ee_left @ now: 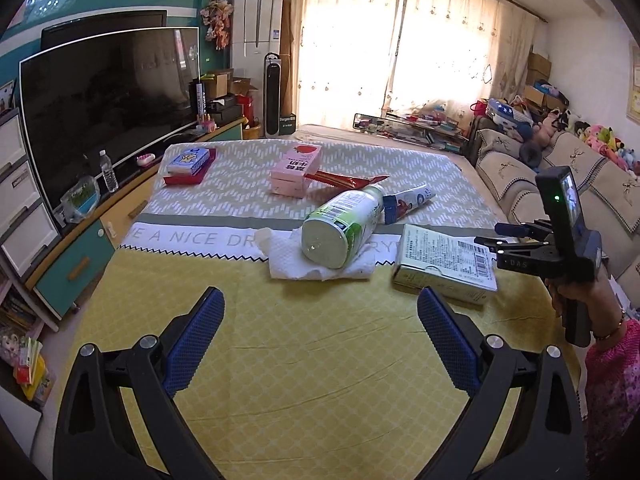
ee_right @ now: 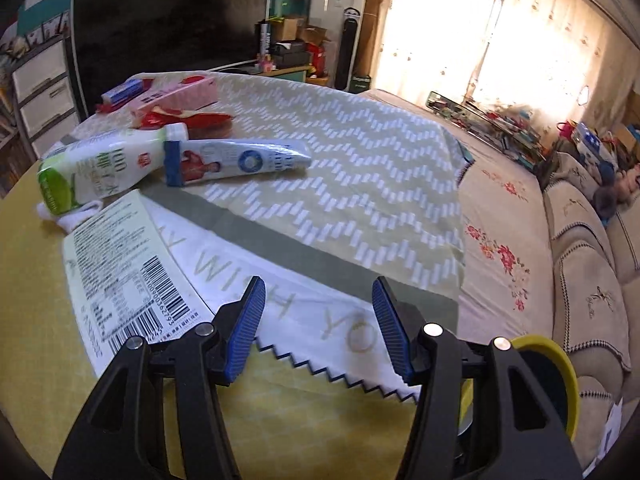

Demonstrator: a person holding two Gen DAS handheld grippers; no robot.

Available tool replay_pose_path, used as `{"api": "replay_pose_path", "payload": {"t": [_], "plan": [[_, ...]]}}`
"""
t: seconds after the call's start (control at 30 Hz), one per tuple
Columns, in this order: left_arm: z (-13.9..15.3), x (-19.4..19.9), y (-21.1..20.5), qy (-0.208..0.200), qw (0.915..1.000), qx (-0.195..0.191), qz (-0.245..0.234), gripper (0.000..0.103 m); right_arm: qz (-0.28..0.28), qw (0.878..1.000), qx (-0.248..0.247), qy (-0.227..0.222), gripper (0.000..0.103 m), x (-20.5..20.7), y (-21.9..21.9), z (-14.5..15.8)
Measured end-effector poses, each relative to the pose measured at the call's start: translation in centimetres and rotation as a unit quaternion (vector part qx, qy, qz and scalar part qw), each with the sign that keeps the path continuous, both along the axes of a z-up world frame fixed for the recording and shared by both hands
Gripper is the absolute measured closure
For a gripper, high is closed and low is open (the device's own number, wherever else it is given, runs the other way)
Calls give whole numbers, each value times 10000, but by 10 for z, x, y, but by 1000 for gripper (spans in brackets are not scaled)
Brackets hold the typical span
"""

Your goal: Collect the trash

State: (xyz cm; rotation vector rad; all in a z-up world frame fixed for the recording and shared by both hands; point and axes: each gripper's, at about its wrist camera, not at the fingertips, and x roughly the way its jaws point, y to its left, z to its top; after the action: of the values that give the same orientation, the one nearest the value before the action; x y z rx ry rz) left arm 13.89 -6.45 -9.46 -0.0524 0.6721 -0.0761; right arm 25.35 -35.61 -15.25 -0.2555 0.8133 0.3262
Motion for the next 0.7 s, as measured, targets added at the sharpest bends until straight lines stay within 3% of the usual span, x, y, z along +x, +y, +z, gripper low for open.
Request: {"api": "replay_pose_path", "payload": {"t": [0.2, 0.3, 0.4, 0.53, 0.7], "plan": [[-3, -1, 3, 57, 9999, -129, 25, 7, 720, 9974, 52, 15, 49, -43, 29, 9], [-2, -3, 5, 22, 9999, -129, 42, 7, 366, 9992, -80, -120, 48, -57, 34, 17], [0, -7, 8, -11, 9999, -131, 78, 7, 177, 9987, 474, -38, 43, -65, 32, 30], [1, -10, 13, -40, 9997, -192, 123, 7, 333, 9964, 777, 50, 33, -78, 57, 35], [-1, -15, 16, -52, 9996, -266, 89, 7, 478, 9961, 718, 189, 25, -76, 92, 23]]}}
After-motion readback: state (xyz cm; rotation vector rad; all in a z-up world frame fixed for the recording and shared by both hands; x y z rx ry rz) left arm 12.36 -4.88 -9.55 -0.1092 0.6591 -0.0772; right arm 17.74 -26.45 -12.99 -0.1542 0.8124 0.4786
